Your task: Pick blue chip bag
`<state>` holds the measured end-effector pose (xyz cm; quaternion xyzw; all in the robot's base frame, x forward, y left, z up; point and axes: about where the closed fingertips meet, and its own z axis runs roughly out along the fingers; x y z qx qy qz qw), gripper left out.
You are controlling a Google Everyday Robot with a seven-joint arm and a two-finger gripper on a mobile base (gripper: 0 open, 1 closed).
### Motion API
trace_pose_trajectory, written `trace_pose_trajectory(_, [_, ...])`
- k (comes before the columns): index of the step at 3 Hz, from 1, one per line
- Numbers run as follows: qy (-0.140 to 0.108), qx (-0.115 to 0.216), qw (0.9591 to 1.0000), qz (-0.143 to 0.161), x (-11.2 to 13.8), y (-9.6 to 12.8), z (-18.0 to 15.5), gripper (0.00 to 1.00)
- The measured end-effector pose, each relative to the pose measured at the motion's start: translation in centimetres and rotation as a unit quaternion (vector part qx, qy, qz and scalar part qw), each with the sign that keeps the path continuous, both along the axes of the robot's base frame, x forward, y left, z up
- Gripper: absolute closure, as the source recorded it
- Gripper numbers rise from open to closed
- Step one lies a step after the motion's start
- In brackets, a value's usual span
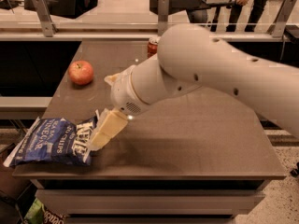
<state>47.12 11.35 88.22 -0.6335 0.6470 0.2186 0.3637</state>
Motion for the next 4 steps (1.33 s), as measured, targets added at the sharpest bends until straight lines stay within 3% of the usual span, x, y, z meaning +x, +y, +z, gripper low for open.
trace_pose_trajectory(1, [0.015, 0.015, 0.9997, 0.009, -0.8, 1.9, -2.1, 0.0])
trace_pose_trajectory(4, [0.013, 0.027, 0.9995, 0.013, -5.0, 4.1, -1.4, 0.0])
